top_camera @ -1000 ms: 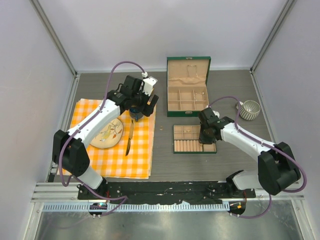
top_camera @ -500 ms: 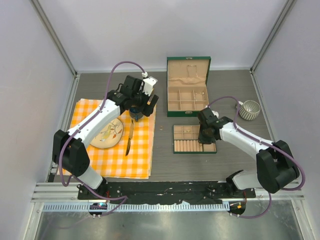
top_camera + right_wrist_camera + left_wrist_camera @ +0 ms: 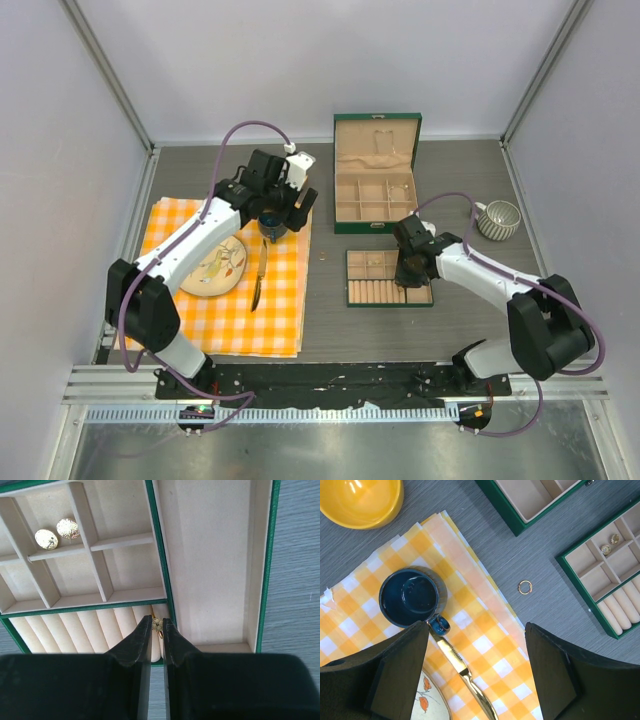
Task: Organize the mixed jewelry
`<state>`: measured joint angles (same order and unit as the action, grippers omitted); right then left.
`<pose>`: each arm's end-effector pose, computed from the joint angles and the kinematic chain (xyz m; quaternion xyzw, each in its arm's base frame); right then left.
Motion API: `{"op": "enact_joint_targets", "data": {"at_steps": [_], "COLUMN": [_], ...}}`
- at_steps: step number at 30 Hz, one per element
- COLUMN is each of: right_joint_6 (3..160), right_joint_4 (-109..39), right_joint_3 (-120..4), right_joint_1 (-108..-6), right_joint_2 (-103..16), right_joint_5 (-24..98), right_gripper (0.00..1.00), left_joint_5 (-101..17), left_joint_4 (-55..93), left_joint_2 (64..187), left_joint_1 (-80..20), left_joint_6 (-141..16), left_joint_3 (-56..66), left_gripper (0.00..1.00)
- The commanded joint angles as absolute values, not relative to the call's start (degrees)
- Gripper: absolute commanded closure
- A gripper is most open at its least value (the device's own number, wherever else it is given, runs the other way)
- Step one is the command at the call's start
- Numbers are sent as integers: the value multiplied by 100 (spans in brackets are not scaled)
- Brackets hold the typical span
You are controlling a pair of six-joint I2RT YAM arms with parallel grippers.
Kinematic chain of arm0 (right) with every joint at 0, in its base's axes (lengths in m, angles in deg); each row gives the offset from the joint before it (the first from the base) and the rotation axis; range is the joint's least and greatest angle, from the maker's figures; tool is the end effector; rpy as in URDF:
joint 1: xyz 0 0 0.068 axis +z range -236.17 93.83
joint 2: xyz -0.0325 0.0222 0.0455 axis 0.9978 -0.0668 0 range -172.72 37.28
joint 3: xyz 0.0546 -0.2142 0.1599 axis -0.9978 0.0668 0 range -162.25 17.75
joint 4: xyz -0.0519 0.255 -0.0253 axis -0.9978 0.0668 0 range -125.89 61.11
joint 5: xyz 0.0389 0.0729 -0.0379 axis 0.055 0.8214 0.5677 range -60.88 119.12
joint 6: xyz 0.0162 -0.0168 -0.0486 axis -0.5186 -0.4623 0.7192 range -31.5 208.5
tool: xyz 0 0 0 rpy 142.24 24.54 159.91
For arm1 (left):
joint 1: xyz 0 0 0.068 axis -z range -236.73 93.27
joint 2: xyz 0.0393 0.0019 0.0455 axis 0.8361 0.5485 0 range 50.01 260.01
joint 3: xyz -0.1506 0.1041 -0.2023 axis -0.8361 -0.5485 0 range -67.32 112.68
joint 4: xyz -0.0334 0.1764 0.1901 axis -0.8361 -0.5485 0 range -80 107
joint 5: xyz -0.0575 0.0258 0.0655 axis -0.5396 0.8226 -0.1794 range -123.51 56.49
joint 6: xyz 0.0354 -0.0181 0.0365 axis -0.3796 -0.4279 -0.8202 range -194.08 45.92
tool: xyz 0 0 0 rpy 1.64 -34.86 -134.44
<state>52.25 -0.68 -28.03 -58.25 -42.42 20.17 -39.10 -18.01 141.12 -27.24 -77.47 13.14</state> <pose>0.2221 0.1115 0.1844 0.0853 0.9768 0.0310 0.1938 0.3059 -0.1770 0.3129 0.2795 0.8819 -0.1291 0.3570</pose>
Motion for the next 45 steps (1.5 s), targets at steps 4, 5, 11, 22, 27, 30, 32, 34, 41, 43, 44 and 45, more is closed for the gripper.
{"op": "enact_joint_targets", "data": {"at_steps": [4,5,11,22,27,30,32,34,41,43,44,45], "right_joint_6": [5089,5080,5001,4913,4930,4922,4930,4965,4834,4720,4702,4684], "right_joint_4": [-240,-240,-205,-196,-292,-389,-416,-407,-415,-503,-564,-696], "right_joint_3": [-2865,-2857,-2743,-2515,-2365,-2233,-2180,-2162,-1899,-1724,-1653,-1592], "right_joint_1": [-5796,-5796,-5743,-5673,-5672,-5690,-5672,-5664,-5655,-5655,-5638,-5637], "right_joint_2": [-4349,-4367,-4411,-4209,-4103,-4103,-4112,-4130,-4069,-4033,-4007,-3963], "right_joint_5": [1848,1866,1883,1822,1734,1734,1682,1620,1383,1330,1356,1347], "right_gripper": [99,99,99,99,99,99,99,99,99,99,99,99], "left_joint_5": [-3931,-3932,-3923,-3905,-3888,-3861,-3852,-3852,-3826,-3817,-3817,-3809], "left_joint_4": [-1719,-1719,-1728,-1631,-1587,-1561,-1535,-1526,-1473,-1447,-1438,-1420], "left_joint_2": [14115,14115,14107,14054,13940,13896,13878,13852,13852,13817,13808,13764], "left_joint_1": [-2747,-2747,-2747,-2747,-2747,-2747,-2747,-2747,-2747,-2747,-2747,-2747], "left_joint_6": [-7733,-7733,-7724,-7592,-7539,-7539,-7522,-7539,-7496,-7460,-7443,-7434], "left_joint_3": [1521,1521,1521,1494,1416,1354,1327,1319,1327,1319,1293,1275], "left_gripper": [18,18,18,18,17,18,18,18,18,18,18,18]}}
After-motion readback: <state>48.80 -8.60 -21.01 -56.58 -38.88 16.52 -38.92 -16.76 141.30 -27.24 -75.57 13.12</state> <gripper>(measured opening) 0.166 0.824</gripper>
